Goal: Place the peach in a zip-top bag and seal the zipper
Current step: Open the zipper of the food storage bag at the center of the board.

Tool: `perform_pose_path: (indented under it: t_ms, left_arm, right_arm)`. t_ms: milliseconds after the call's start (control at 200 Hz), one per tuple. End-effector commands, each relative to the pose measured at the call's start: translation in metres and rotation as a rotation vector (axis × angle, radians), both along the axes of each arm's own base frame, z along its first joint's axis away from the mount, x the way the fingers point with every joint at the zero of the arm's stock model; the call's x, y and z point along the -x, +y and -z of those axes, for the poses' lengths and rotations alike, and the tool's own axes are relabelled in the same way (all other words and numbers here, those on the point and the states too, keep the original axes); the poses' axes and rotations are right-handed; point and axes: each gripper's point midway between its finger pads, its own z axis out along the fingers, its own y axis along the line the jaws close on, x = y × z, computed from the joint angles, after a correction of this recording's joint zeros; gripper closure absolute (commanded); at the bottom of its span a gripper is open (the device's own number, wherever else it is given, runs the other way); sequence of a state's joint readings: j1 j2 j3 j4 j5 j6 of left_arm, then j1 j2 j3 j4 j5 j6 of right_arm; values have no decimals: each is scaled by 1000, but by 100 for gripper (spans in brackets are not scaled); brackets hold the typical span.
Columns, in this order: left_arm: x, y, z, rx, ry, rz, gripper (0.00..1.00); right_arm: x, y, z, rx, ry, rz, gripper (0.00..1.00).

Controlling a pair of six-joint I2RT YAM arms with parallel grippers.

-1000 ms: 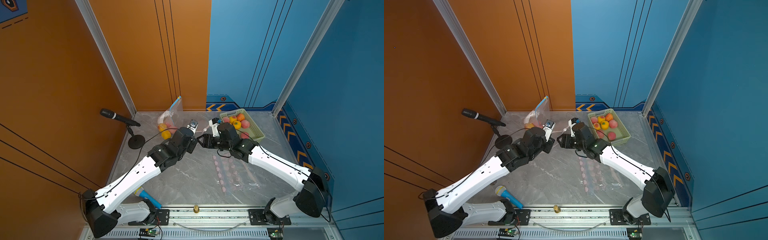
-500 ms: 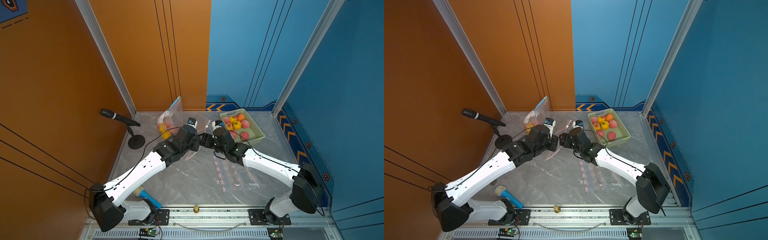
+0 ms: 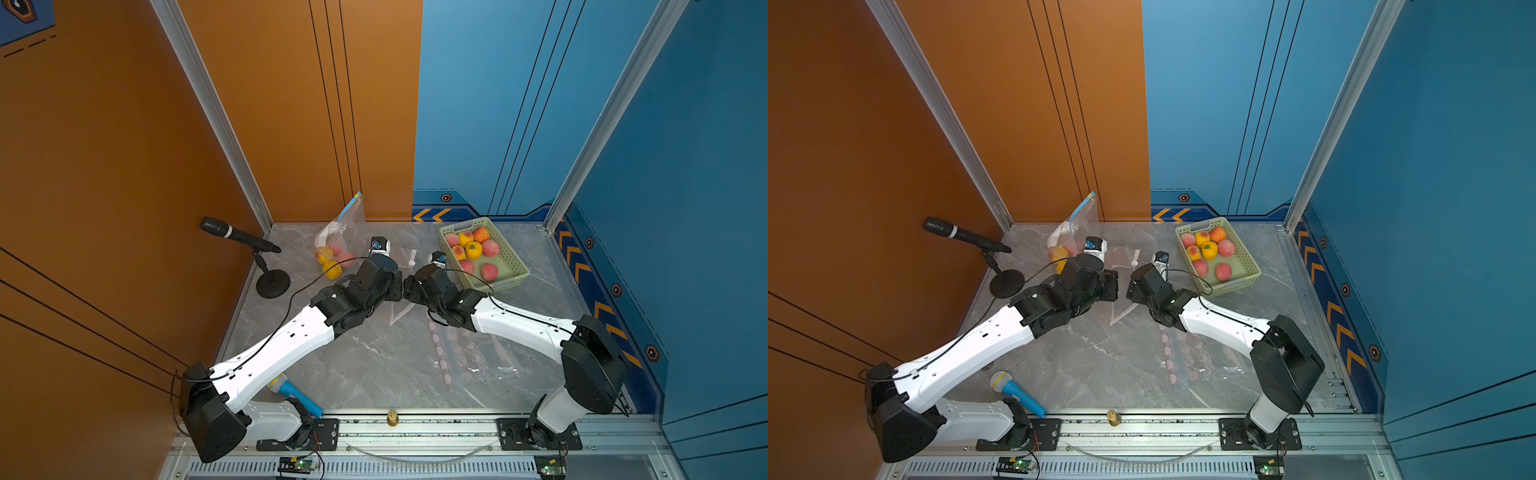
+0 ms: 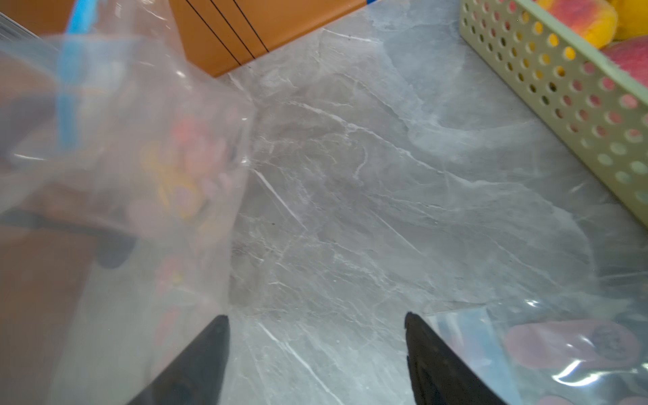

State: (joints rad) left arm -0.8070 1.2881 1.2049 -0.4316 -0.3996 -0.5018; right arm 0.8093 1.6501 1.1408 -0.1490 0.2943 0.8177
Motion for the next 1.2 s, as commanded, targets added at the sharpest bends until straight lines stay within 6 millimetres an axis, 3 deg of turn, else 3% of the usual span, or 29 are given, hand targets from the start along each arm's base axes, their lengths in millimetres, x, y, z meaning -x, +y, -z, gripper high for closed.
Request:
perform_pose_path:
  t_ms: [0,60,125,210,290,406,536,571,881,991,1116,1196]
  left_arm:
    - [6,18,-28,-84,-82,-72,100]
    - [9,18,-31,-120,-95,-75,100]
    - [10,18,-29,-129,-94,-76,100]
    - [7,20,-18,-133,-67,-87,100]
    - [3,18,-4,-135,-44,-92,100]
    - [-3,14,10,-110,-12,-95,100]
    - [-8,9,17,-88,2,-93,100]
    - [-9,8,18,-87,5,-94,100]
    - [-12,4,27,-46,25,-123,100]
    - [-10,8,20,-68,0,-149,100]
    - [-1,23,4,-186,-56,-209,100]
    - [1,25,-2,-223,-76,-215,100]
  right_arm:
    - [0,-35,31,259,79,6,22]
    - [-1,-50,40,352,120,20,22]
    - [-1,-52,43,355,152,-11,22]
    - [2,-31,32,263,129,-105,22]
    - [7,-8,11,162,103,-176,21]
    - [14,10,-19,71,59,-227,16]
    - [18,21,-25,-36,71,-248,9]
    - [18,25,-24,-62,74,-250,0]
    - [11,44,21,6,119,-228,0]
    - [6,24,42,96,138,-166,0]
    - [-5,-21,70,203,211,-80,4]
    - [-2,-20,75,185,248,-133,6]
